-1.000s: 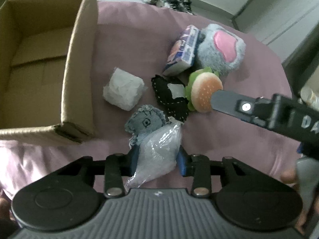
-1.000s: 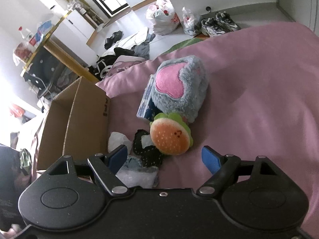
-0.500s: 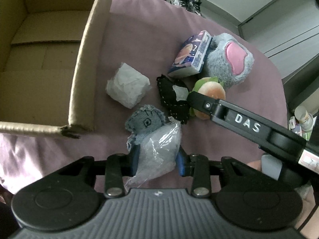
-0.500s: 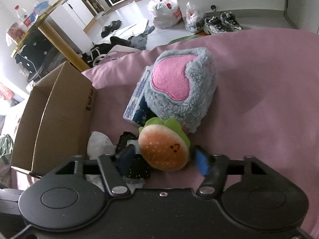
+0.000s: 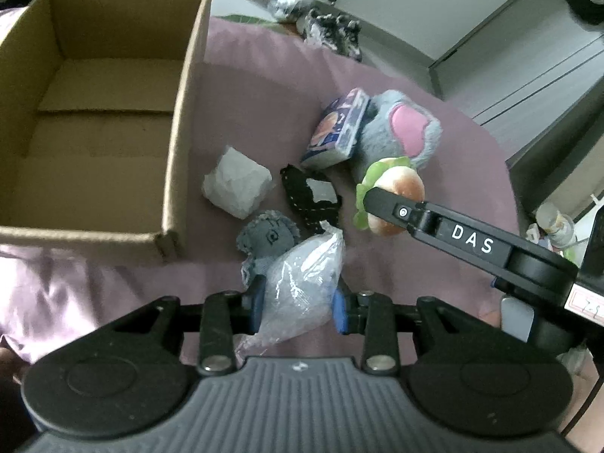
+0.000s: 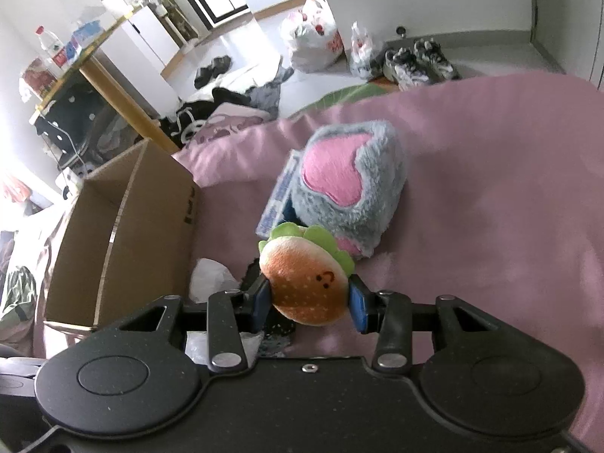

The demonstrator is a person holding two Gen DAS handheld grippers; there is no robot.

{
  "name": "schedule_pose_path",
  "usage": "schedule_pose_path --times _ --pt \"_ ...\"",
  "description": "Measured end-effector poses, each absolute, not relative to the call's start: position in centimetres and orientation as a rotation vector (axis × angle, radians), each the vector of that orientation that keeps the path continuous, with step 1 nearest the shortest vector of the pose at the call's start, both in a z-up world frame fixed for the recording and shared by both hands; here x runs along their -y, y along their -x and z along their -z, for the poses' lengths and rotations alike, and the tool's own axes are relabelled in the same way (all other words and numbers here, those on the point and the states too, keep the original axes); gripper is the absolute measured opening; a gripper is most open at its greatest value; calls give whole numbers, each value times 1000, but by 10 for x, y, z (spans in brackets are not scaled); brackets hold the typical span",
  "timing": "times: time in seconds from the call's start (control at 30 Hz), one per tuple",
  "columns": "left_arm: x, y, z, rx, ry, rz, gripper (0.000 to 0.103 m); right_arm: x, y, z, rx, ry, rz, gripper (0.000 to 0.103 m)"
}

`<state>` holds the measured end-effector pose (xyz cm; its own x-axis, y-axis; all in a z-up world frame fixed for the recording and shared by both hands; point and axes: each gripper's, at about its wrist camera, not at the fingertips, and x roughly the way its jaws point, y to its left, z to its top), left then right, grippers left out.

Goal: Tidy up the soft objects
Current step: 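Close the left tool on the clear bag while the right tool grips the burger, then carry the bag with the left tool and burger with the right tool into the box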

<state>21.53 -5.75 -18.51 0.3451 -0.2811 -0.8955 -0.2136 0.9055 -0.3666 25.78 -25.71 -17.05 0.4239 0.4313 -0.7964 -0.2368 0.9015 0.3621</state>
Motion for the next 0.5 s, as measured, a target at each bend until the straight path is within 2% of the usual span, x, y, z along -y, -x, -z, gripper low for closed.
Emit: schedule_pose_path --times 0.5 --pt "38 -176 127 -1081 429 43 33 249 -220 123 -936 -170 -479 41"
